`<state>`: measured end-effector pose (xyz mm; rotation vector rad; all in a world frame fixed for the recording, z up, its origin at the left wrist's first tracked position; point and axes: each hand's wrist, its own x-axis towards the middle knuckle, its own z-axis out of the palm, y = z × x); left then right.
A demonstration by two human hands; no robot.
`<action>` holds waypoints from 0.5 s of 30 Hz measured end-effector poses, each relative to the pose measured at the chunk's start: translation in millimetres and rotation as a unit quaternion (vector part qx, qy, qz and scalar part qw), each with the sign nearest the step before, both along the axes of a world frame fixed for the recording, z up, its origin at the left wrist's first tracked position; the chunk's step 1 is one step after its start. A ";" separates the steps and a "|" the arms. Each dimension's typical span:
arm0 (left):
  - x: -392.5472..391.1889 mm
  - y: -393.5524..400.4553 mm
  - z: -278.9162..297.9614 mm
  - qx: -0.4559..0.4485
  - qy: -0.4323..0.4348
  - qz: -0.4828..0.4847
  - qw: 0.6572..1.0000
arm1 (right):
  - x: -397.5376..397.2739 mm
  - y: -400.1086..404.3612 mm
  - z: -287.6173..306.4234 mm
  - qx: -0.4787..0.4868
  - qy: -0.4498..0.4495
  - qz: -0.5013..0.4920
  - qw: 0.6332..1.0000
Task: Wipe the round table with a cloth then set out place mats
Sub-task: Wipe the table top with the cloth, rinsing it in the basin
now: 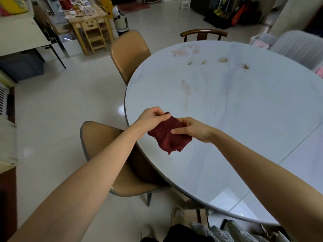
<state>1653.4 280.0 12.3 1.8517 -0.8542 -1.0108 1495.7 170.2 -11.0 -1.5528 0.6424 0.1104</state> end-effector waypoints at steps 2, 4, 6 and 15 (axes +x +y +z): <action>0.6 -0.7 -4.8 -0.016 0.031 0.028 0.999 | -2.1 0.3 -2.4 -0.042 0.017 0.012 0.999; -1.5 1.6 -12.5 -0.024 0.041 0.050 0.998 | -8.0 -0.1 -6.0 -0.088 0.033 0.005 0.996; -6.0 2.9 -23.8 -0.008 0.005 0.012 1.000 | -18.6 -3.1 -10.2 -0.133 0.045 -0.003 0.990; -37.7 -57.2 -43.7 -0.002 -0.160 -0.150 0.976 | -68.7 -9.4 -27.9 -0.509 0.057 -0.117 0.851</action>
